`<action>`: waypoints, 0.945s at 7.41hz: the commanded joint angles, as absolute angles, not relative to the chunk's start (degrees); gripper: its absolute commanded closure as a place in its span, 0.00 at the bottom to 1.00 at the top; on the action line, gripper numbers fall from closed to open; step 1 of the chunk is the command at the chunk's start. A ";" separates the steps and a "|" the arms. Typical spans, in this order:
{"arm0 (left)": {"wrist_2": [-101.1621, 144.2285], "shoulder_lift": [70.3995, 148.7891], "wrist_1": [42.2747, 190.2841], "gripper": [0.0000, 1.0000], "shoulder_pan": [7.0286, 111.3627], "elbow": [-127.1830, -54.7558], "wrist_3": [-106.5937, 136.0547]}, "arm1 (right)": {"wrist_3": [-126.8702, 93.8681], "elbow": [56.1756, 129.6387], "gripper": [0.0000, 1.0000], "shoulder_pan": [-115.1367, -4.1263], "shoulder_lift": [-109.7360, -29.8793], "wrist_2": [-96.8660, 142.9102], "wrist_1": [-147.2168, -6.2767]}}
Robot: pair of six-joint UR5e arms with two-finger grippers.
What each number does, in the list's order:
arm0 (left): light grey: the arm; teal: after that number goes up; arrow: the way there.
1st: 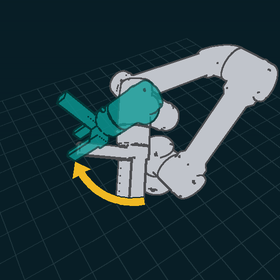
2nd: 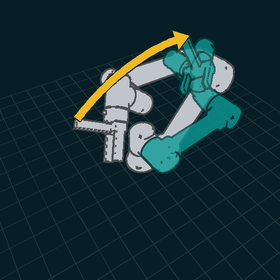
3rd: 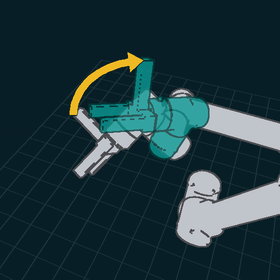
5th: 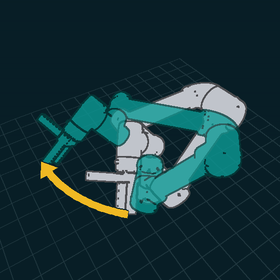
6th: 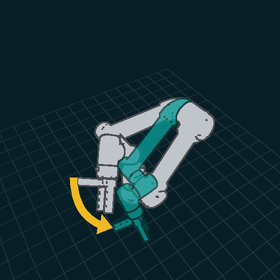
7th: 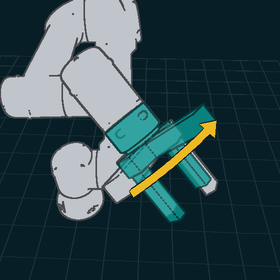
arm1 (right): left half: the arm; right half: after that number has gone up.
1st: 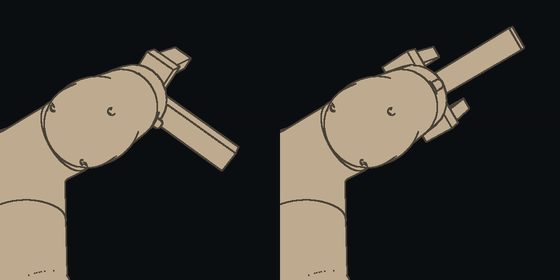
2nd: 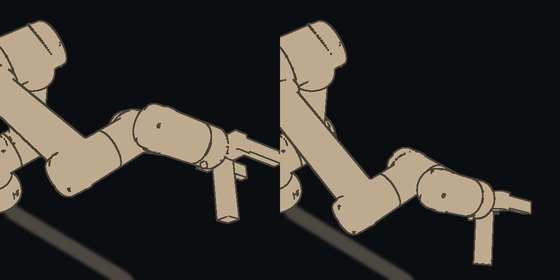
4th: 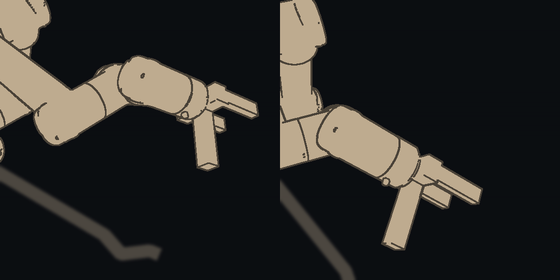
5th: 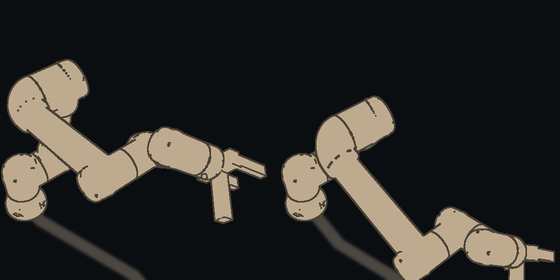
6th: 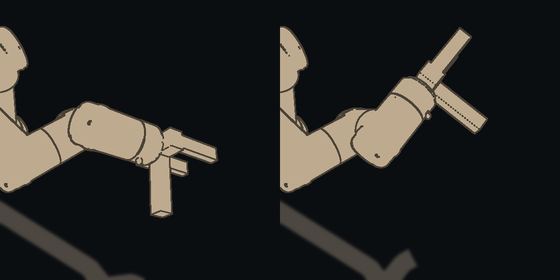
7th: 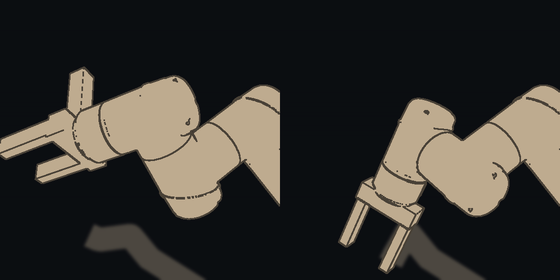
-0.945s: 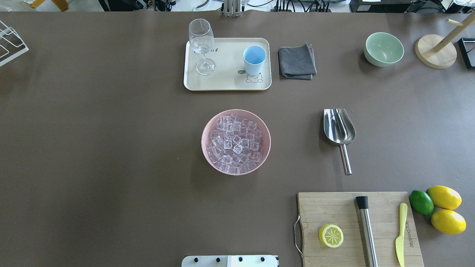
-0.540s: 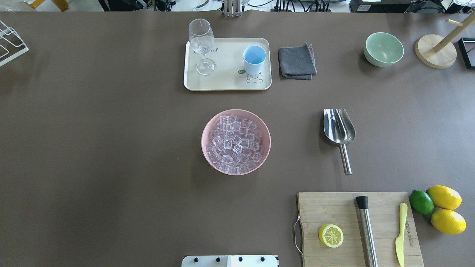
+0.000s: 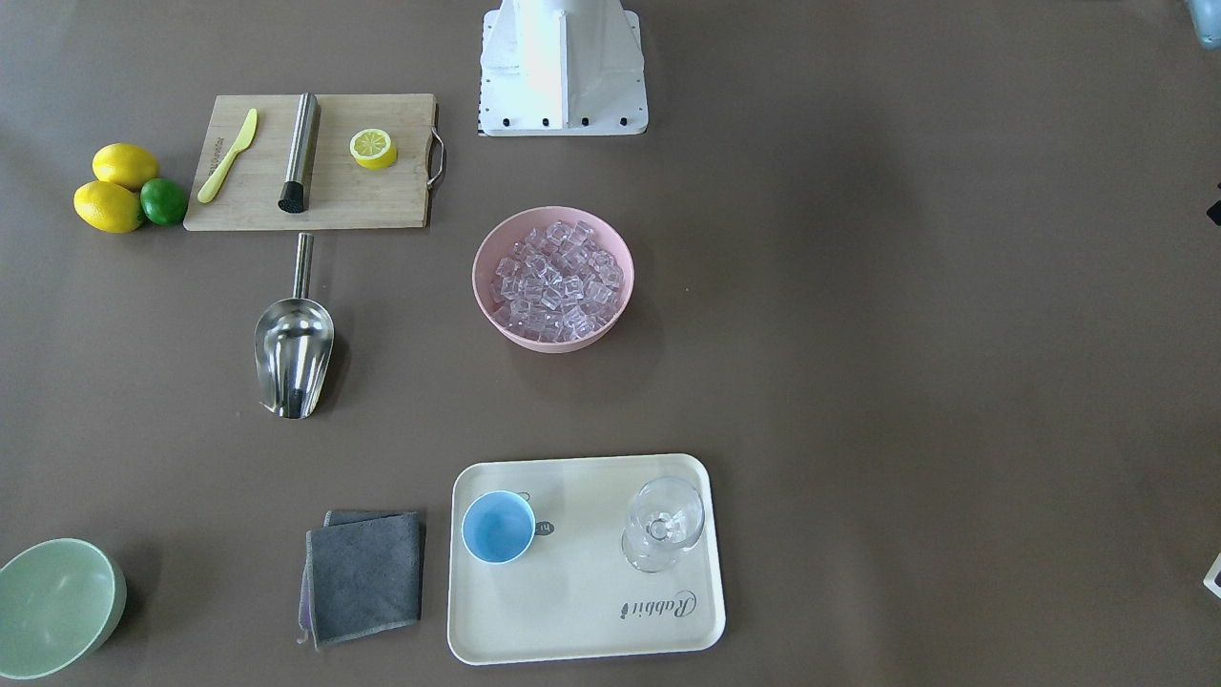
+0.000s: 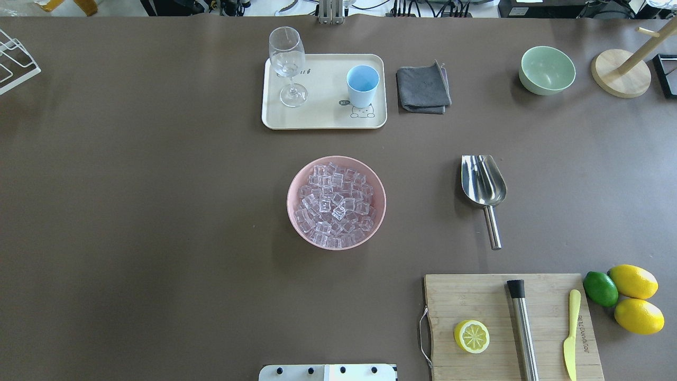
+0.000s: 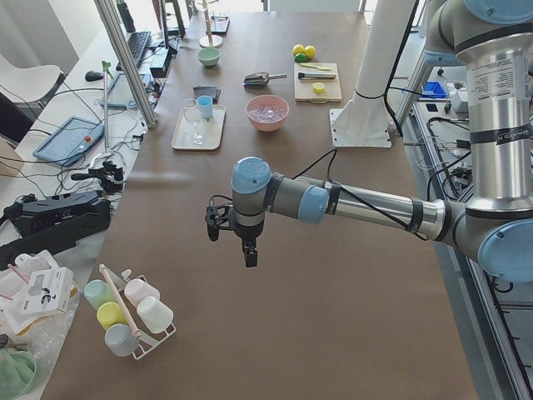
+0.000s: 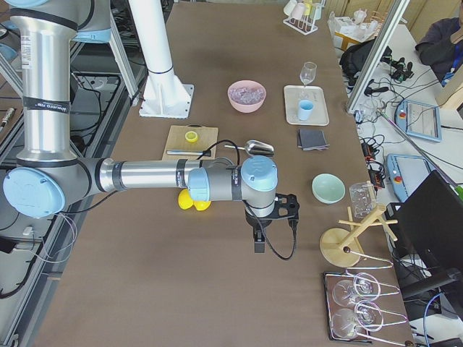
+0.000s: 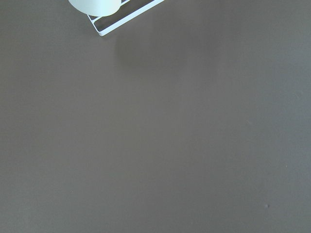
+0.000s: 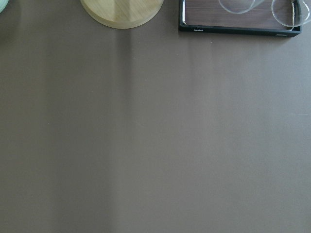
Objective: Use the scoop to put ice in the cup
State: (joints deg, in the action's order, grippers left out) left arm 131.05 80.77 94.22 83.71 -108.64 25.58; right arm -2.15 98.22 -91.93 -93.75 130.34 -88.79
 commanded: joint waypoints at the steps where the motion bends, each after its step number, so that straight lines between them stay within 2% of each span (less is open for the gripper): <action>1: 131.04 80.77 94.22 0.01 83.67 -108.72 25.58 | -2.11 99.48 0.01 -91.93 -93.25 130.34 -88.68; 7: 131.04 80.77 93.87 0.01 83.15 -108.90 25.66 | -2.90 100.10 0.01 -91.67 -92.46 130.52 -88.77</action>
